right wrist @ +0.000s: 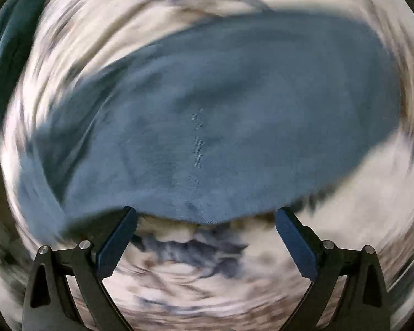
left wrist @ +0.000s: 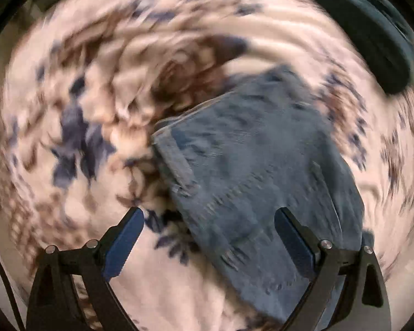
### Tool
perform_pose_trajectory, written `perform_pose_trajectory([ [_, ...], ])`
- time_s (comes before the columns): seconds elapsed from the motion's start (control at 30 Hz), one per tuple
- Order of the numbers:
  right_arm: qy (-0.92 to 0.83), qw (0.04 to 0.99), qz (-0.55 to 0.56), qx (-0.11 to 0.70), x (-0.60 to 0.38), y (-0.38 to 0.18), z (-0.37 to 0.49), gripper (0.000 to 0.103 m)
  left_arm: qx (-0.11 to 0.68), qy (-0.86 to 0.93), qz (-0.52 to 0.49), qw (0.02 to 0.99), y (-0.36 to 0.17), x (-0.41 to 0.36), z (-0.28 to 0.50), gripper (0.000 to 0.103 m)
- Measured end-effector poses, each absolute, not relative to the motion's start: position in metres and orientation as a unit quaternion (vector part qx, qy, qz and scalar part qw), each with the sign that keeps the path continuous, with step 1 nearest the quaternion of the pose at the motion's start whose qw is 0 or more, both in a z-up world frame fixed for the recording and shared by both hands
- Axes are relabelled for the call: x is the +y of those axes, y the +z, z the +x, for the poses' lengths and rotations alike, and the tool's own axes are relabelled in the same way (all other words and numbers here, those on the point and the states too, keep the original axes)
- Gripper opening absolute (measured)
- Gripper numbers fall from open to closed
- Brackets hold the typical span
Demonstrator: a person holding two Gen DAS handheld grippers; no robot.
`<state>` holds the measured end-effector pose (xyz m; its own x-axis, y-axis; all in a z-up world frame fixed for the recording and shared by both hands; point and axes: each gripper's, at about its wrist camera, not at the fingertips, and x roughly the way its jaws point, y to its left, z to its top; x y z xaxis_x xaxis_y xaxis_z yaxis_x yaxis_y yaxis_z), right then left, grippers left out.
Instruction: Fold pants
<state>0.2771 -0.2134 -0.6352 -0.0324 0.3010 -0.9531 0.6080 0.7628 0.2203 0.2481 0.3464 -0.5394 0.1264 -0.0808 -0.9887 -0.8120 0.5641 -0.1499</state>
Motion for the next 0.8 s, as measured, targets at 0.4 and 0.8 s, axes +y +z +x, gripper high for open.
perform_pose_trajectory([
  [0.4, -0.242, 0.559, 0.521, 0.598, -0.285, -0.692, 0.242, 0.036, 0.594, 0.285, -0.278, 0.699, -0.556, 0.321, 0.263, 0.031],
  [0.8, -0.171, 0.761, 0.374, 0.501, -0.258, -0.565, 0.294, 0.007, 0.560, 0.283, -0.226, 0.746, -0.523, 0.323, 0.254, 0.011],
])
